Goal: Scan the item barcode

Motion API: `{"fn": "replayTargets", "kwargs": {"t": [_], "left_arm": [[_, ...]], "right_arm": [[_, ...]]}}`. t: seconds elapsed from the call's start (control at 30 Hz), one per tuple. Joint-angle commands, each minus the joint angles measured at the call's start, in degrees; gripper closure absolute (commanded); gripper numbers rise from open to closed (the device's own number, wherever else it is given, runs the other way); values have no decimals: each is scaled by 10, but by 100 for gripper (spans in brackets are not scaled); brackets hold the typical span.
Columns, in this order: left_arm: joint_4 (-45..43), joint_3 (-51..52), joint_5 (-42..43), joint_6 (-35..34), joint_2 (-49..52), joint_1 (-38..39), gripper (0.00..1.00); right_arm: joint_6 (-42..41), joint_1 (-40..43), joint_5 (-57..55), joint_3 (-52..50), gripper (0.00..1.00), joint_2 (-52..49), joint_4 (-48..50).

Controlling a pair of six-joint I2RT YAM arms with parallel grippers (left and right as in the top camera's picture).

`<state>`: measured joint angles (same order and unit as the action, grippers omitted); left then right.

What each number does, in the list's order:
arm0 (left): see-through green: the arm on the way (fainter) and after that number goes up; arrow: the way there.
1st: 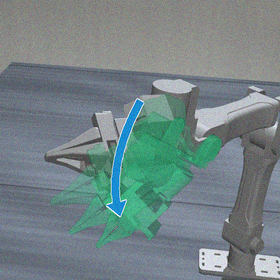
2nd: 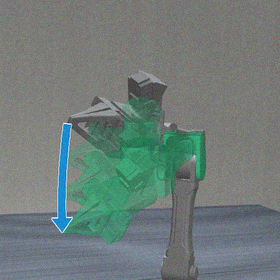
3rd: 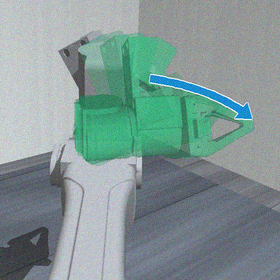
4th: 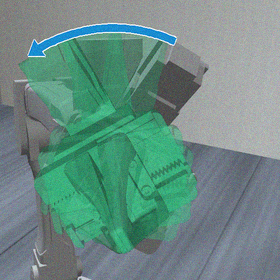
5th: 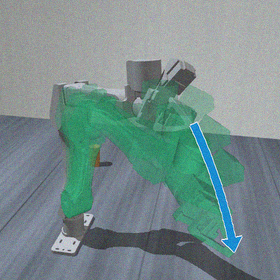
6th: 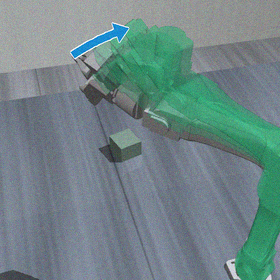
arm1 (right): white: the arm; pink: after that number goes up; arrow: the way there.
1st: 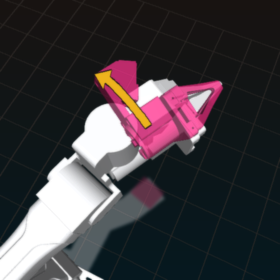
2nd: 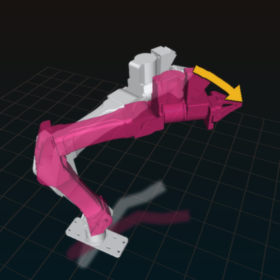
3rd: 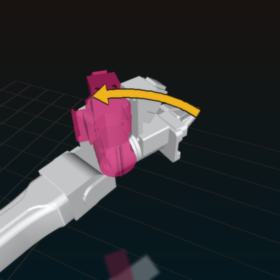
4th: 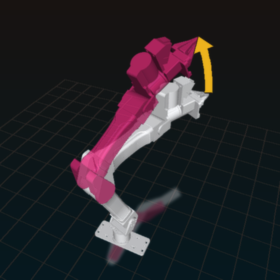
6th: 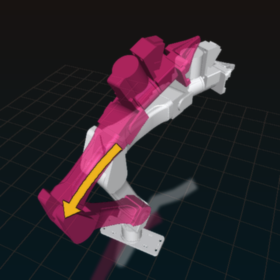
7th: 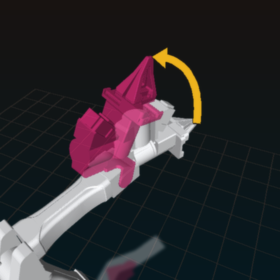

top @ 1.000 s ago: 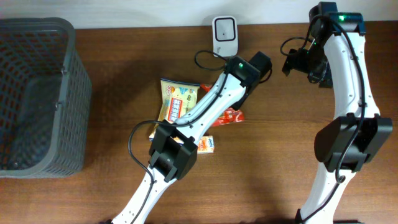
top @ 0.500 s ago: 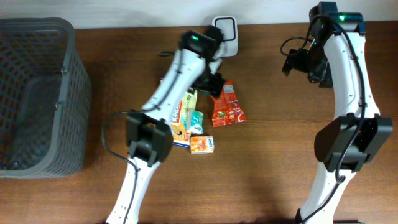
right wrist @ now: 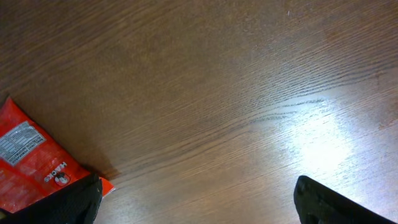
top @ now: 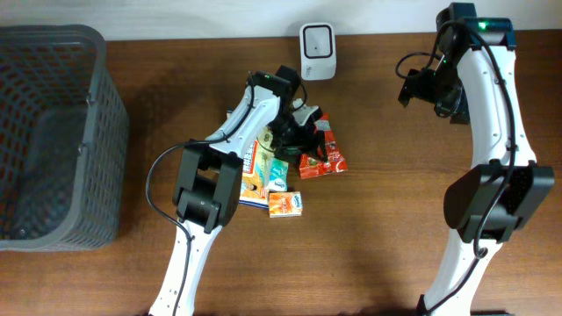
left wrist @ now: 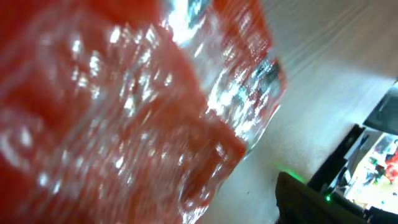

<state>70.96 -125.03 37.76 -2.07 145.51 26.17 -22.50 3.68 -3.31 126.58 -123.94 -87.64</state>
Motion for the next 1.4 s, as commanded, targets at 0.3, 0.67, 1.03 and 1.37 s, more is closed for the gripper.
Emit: {"fn": "replayTargets", "kwargs": {"t": [0.3, 0.67, 1.03, 1.37], "left_arm": [[26, -20, -77, 17, -16, -14, 100], [207, -285, -533, 17, -21, 8, 100], [191, -223, -719, 21, -21, 82, 100], [170, -123, -716, -44, -21, 196, 87]], "right_arm": [[-2, 2, 1, 11, 2, 5, 0], [-2, 2, 1, 11, 2, 5, 0], [-2, 2, 1, 11, 2, 5, 0], [-2, 2, 1, 11, 2, 5, 0]]}}
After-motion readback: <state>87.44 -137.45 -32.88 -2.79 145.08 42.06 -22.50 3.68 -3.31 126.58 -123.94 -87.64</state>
